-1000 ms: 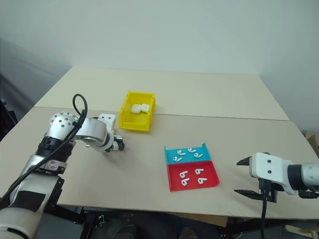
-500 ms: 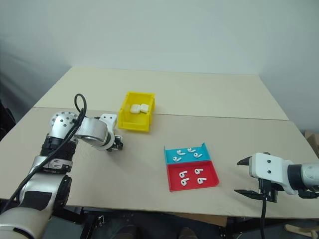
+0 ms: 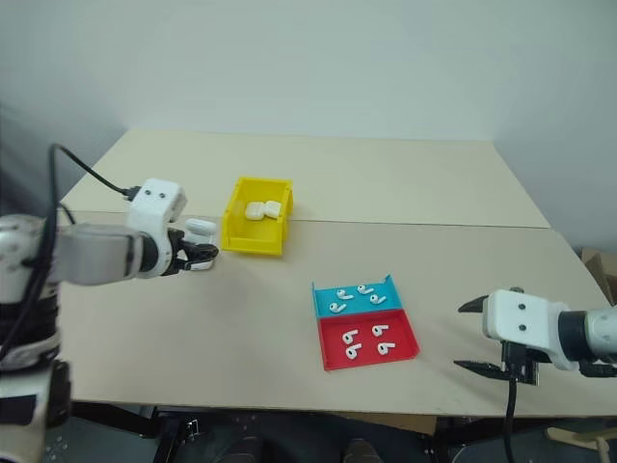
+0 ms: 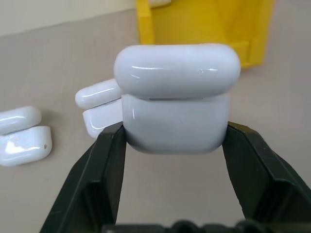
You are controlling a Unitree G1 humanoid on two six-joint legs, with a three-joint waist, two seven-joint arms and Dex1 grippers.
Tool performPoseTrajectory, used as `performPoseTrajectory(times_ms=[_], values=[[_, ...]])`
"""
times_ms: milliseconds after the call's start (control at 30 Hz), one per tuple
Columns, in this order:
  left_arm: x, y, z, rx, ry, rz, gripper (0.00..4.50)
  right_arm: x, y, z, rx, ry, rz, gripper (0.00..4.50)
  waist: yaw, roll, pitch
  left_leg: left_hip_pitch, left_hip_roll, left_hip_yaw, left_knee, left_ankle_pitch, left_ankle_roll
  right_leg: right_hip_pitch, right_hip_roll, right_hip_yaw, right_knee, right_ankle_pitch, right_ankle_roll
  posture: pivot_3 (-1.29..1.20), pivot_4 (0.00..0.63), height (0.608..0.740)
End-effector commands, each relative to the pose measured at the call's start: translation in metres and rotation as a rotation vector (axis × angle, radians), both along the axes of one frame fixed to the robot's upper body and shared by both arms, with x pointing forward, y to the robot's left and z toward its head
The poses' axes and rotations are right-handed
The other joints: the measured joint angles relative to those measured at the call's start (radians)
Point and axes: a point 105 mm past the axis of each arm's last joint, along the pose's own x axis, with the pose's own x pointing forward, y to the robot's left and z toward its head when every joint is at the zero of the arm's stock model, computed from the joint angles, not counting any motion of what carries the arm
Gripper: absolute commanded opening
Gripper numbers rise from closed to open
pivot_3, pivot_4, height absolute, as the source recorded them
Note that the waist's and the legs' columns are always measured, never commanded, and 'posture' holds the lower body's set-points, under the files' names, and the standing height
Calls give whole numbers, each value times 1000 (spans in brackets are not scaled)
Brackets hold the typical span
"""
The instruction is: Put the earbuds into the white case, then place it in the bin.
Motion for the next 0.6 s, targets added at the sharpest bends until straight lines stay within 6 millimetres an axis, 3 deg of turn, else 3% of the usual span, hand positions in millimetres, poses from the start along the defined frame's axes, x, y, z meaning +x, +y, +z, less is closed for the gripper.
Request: performPoseTrajectory(times_ms=[33,233,400,600], values=[[-9,-15,35,-11,-362,-110,2727,2,8,20,-1,-59,49,4500,5,0,0,1,0,0,0,0,0,2,0,0,0,0,0,0,150,740],[-36,-45,32,-107,-677,-516,2727,5,19,32,-15,-51,71,4500,9,0,0,2,0,2,-1,0,1,2,0,0,-2,0,-2,0,150,740],[-51,-52,5,-229,-749,-744,2727,-3,32,36,-74,-41,163,4500,13,1,0,1,2,3,-1,-3,5,1,1,0,-4,0,-2,0,150,740],[-68,-59,-25,-329,-766,-888,2727,-11,53,33,-128,15,272,4500,11,1,-1,0,3,4,1,-4,7,1,1,1,-3,0,-2,0,150,740]])
